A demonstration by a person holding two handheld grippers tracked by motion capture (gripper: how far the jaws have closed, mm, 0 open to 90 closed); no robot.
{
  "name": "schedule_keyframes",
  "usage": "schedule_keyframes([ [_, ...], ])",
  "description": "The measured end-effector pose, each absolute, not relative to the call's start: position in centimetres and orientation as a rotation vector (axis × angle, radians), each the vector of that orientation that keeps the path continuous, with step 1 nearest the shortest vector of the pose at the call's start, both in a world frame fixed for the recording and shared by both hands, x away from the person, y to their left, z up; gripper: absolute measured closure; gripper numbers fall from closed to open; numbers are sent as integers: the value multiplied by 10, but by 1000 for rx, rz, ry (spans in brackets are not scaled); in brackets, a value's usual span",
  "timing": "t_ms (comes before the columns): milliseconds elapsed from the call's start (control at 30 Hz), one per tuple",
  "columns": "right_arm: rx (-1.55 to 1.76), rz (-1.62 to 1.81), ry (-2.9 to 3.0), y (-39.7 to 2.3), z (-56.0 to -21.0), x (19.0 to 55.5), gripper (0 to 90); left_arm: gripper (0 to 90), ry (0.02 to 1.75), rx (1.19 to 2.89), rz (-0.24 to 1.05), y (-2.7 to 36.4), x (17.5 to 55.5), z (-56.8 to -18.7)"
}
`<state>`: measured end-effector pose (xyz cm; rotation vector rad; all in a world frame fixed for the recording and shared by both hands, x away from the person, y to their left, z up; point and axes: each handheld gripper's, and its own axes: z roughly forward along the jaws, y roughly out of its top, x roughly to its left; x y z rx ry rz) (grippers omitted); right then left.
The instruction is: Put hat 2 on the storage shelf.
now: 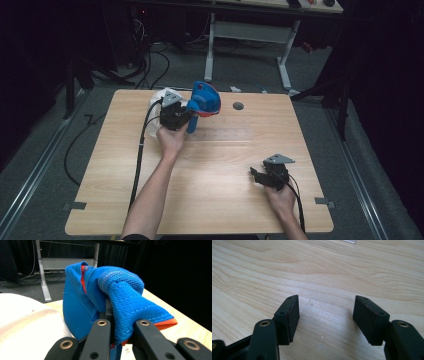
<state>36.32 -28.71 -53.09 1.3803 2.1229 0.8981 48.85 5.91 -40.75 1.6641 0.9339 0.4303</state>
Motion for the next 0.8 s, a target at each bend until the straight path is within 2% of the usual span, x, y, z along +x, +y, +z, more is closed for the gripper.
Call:
schedule_keyframes([
  [433, 1378, 900, 2126, -287, -531, 363, 379, 865, 975, 1694, 417, 65, 489, -415],
  [800, 1375, 899, 2129, -287, -531, 363, 379, 861, 1083, 1746, 404, 72, 487, -428],
])
